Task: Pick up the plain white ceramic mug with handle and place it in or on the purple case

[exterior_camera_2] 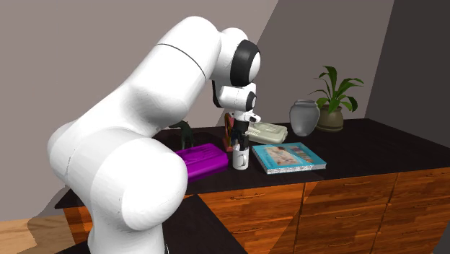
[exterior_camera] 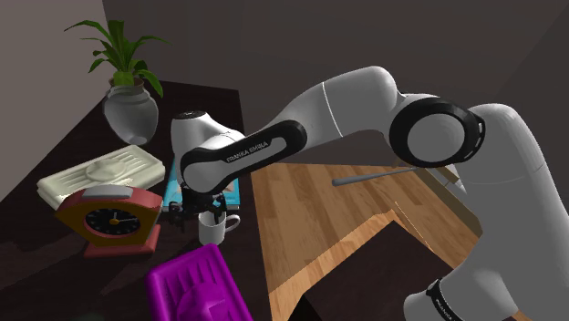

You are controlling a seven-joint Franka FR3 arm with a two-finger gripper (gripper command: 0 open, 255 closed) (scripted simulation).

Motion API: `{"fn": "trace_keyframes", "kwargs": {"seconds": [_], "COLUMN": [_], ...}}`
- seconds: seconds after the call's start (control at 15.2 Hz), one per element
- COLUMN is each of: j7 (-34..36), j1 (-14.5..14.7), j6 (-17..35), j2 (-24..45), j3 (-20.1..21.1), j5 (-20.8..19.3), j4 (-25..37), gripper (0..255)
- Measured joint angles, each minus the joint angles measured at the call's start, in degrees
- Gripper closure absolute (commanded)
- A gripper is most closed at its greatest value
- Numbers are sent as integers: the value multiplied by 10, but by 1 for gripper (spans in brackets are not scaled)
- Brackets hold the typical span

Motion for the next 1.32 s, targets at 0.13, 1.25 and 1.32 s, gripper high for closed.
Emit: {"fn": "trace_keyframes", "kwargs": {"seconds": [0.13,1.25,1.32], "j7": [0,0,0], "j1": [0,-4,-5], "j6": [0,-21,-25], "j2": [0,-26,-32], "j3": [0,5,6], "j5": [0,5,6], "j4": [0,-5,-6], "gripper": [0,255,255]}}
